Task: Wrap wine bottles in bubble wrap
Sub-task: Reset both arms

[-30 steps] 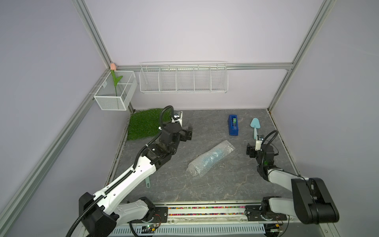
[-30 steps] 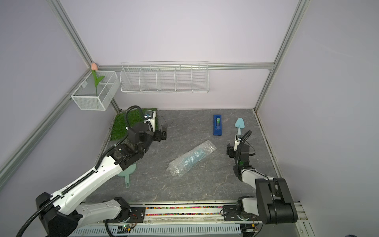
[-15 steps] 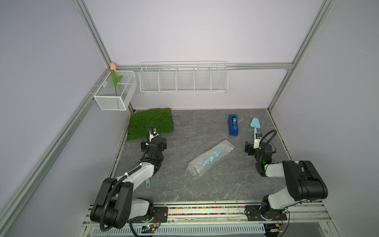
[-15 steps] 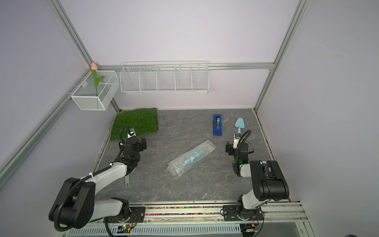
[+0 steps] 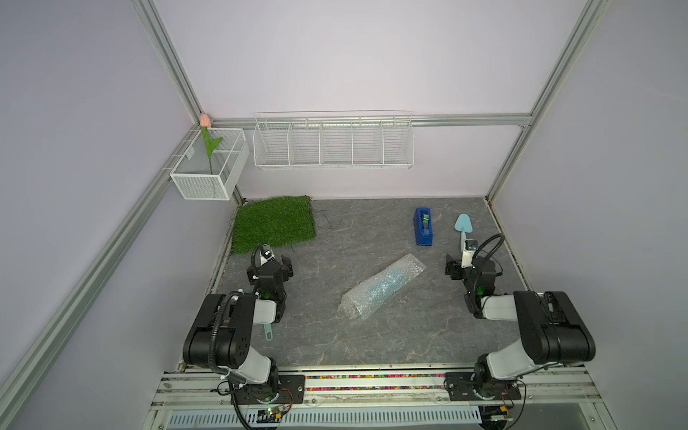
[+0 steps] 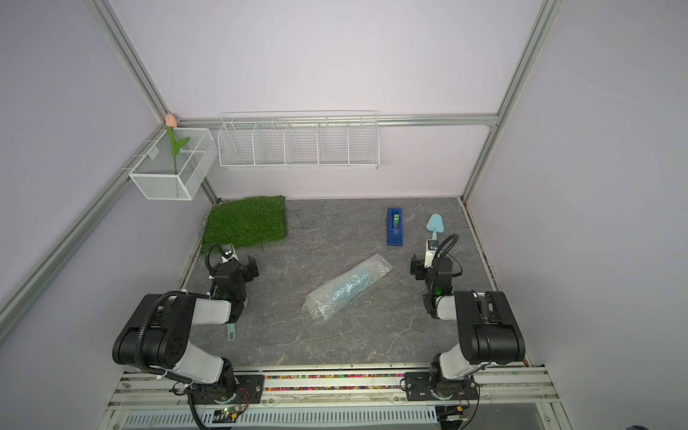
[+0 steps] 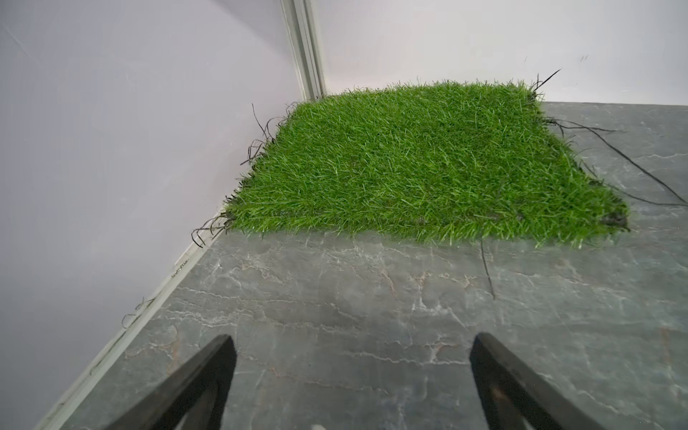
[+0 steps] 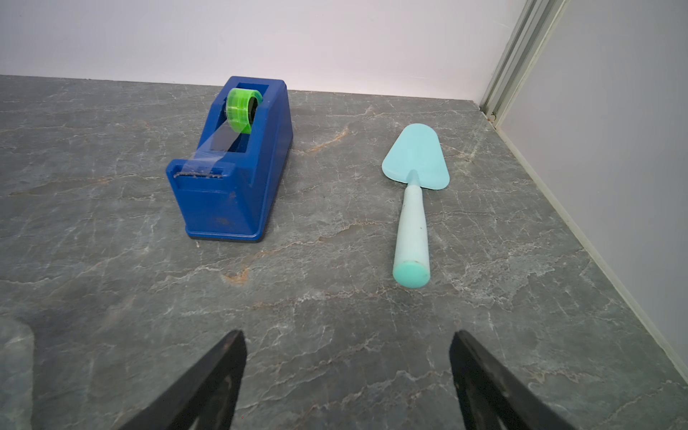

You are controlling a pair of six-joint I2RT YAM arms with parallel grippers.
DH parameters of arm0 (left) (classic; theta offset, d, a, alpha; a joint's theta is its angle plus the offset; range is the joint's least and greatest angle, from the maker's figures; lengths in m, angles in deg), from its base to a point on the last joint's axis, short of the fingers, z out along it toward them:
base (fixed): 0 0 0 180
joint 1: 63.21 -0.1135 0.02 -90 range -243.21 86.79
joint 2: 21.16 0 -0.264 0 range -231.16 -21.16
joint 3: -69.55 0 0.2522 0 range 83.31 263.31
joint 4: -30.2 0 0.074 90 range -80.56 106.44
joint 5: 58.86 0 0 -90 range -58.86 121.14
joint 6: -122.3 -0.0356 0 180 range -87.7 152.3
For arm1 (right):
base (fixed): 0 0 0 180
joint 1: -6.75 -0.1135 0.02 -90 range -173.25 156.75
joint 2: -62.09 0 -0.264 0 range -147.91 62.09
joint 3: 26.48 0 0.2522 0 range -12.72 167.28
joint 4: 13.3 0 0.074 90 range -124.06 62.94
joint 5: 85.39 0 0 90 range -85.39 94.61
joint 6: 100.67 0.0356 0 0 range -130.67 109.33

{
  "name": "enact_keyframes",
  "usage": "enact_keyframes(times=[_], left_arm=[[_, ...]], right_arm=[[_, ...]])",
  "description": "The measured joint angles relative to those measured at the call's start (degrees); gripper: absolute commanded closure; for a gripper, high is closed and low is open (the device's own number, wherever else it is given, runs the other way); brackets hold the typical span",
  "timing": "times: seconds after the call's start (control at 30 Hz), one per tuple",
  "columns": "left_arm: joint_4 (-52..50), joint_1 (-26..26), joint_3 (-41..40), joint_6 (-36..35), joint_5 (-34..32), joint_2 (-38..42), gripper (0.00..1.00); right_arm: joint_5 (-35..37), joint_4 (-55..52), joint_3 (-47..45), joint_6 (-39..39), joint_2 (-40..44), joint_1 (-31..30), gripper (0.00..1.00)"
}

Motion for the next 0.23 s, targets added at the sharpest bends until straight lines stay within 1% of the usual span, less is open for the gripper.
enact_keyframes(times=[0.23], left_arm=[[1.73,-0.79,1.03,0.98,1.88,0.0,0.0]], right_arm=[[-0.46,-0.11,0.13,0.0,0.0,0.0,0.12]])
